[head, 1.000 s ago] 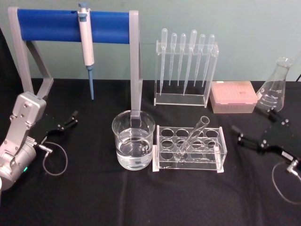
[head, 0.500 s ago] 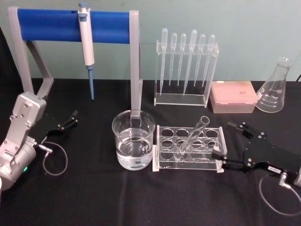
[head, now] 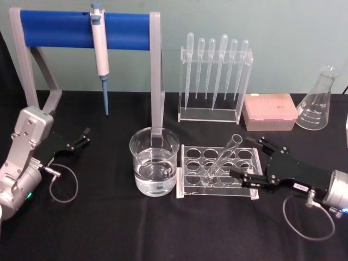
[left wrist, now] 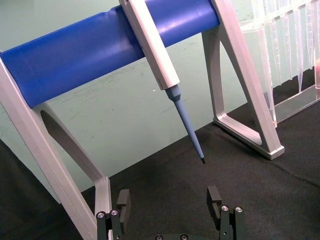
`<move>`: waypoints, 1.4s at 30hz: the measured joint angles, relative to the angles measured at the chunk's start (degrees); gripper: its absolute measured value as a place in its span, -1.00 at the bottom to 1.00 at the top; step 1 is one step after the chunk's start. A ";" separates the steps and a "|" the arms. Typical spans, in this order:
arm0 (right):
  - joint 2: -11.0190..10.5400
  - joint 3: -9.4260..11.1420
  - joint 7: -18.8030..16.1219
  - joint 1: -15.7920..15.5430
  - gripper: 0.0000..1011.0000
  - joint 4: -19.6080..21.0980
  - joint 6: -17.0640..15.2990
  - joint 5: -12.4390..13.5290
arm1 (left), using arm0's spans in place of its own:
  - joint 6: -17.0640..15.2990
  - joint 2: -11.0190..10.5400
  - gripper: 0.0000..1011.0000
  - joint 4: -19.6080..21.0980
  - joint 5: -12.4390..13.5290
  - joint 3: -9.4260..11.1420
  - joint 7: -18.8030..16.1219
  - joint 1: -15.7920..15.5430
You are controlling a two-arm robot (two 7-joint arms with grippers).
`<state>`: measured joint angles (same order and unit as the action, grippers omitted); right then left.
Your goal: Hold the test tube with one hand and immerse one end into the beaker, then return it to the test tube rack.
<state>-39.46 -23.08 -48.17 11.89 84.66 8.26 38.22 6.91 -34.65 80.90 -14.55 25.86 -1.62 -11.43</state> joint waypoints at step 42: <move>2.92 -4.44 -3.29 7.17 0.55 -5.85 -0.19 -0.31 | 0.00 0.00 0.98 0.00 0.00 0.00 0.00 0.00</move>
<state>-36.55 -27.51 -51.46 19.06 78.80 8.07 37.91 6.91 -34.65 80.90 -14.55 25.86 -1.62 -11.43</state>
